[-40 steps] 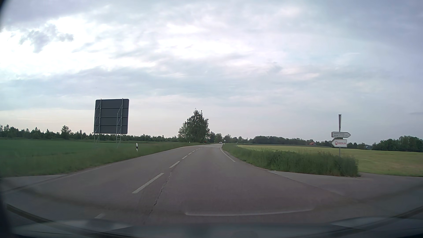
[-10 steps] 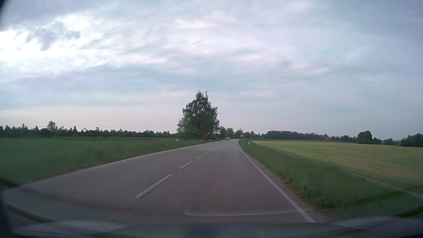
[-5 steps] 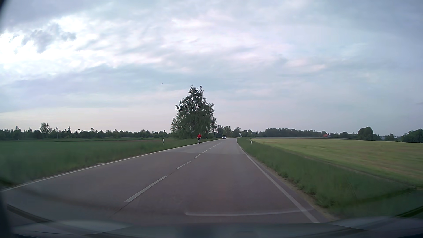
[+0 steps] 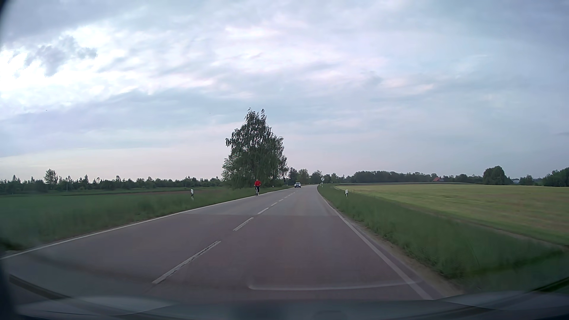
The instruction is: Follow the waypoints while adhering to traffic rules and regulations
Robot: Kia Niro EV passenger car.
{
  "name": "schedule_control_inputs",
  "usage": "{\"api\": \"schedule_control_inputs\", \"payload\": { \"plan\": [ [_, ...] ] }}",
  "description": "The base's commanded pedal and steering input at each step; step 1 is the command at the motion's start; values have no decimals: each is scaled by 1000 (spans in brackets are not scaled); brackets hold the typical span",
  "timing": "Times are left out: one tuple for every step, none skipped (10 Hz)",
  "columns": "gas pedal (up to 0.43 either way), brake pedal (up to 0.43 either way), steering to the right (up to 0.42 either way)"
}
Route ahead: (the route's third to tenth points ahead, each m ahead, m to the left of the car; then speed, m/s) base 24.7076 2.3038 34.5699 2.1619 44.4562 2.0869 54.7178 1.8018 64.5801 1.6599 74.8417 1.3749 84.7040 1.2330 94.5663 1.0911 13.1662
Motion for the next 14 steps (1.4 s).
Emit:
{"api": "schedule_control_inputs", "payload": {
  "plan": [
    [177,0,2],
    [177,0,2],
    [177,0,2],
    [177,0,2],
    [177,0,2],
    [177,0,3],
    [177,0,2],
    [177,0,2],
    [177,0,2],
    [177,0,2],
    [189,0,3],
    [189,0,2],
    [209,0,2],
    [220,0,2]
  ]
}}
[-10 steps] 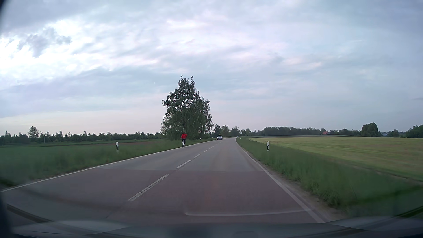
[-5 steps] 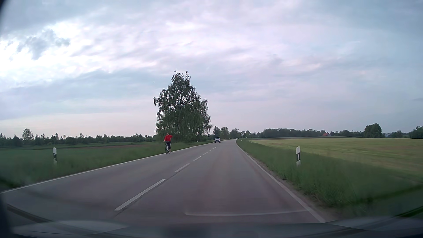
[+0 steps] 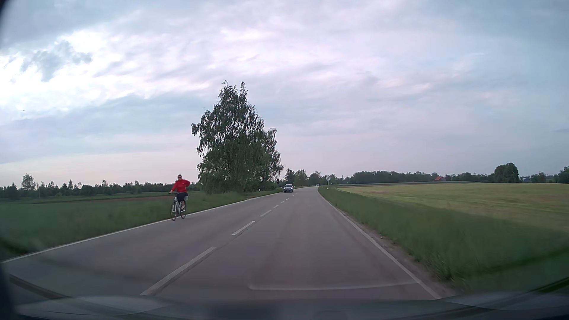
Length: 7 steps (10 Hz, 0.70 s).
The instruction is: Follow the waypoints while adhering to traffic rules and regulations
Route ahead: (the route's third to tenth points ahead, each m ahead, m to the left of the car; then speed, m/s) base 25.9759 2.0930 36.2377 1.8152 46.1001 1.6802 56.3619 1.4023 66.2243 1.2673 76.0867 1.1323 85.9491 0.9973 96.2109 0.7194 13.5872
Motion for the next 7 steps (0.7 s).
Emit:
{"api": "schedule_control_inputs", "payload": {
  "plan": [
    [228,0,3],
    [248,0,2],
    [260,0,3],
    [268,0,2],
    [268,0,2],
    [280,0,3],
    [287,0,3]
  ]
}}
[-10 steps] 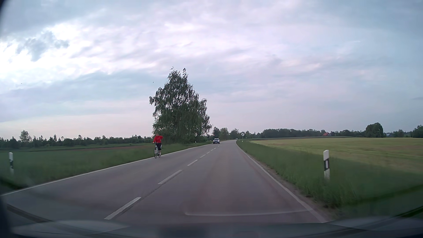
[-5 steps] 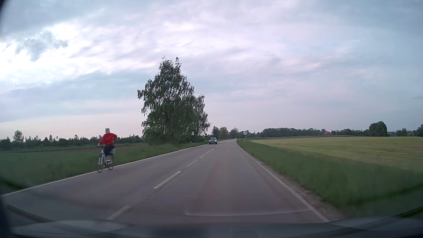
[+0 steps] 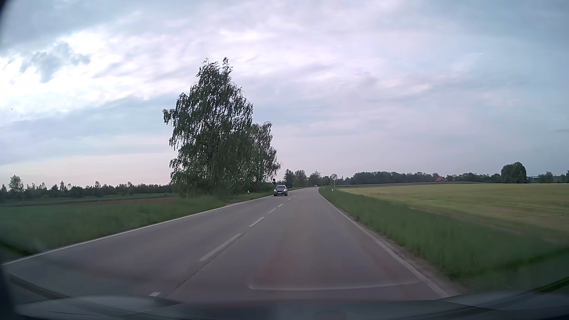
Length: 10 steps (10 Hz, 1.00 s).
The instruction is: Follow the waypoints while adhering to traffic rules and regulations
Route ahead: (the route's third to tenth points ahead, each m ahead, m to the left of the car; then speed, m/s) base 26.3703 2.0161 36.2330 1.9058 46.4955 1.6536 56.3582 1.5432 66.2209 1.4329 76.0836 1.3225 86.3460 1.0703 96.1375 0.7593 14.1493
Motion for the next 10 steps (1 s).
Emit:
{"api": "schedule_control_inputs", "payload": {
  "plan": [
    [287,0,4],
    [299,0,5],
    [311,0,6],
    [311,0,6],
    [319,0,5],
    [331,0,5],
    [331,0,5],
    [339,0,5],
    [339,0,5],
    [339,0,5]
  ]
}}
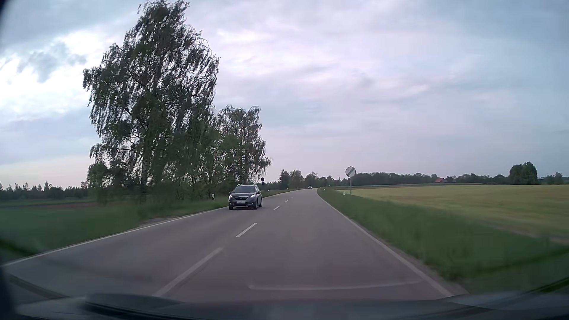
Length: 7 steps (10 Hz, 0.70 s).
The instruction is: Follow the waypoints while adhering to traffic rules and regulations
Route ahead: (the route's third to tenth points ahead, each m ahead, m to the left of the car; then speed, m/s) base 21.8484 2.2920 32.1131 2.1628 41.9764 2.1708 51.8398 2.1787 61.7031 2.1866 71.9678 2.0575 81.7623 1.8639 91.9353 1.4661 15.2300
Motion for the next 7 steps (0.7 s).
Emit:
{"api": "schedule_control_inputs", "payload": {
  "plan": [
    [339,0,5],
    [339,0,5],
    [339,0,5],
    [339,0,5],
    [339,0,5],
    [331,0,5],
    [319,0,5]
  ]
}}
